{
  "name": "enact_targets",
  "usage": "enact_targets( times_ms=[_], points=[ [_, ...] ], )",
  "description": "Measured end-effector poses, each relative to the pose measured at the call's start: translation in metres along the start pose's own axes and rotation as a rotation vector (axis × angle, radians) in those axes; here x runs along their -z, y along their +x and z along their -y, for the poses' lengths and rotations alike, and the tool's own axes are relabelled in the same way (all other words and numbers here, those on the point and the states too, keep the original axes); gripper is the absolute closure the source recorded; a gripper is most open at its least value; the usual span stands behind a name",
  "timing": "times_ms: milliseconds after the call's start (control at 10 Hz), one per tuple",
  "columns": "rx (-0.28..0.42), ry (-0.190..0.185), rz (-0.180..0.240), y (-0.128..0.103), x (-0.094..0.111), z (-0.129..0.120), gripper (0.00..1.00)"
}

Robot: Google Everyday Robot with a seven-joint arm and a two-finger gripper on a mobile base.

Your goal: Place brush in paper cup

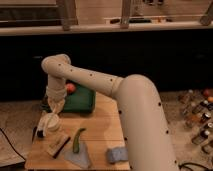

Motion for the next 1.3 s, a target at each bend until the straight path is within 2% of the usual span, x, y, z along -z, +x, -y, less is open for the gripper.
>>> enact_targets(
  times_ms=[900,1000,1300],
  points=[
    [0.038,0.007,0.047,0.006,-0.005,0.022,0.99],
    [0.038,0.007,0.052,0.006,-0.006,0.023,0.93],
    [0.034,0.003,0.073,0.01,-0.006,0.021,0.65]
  ],
)
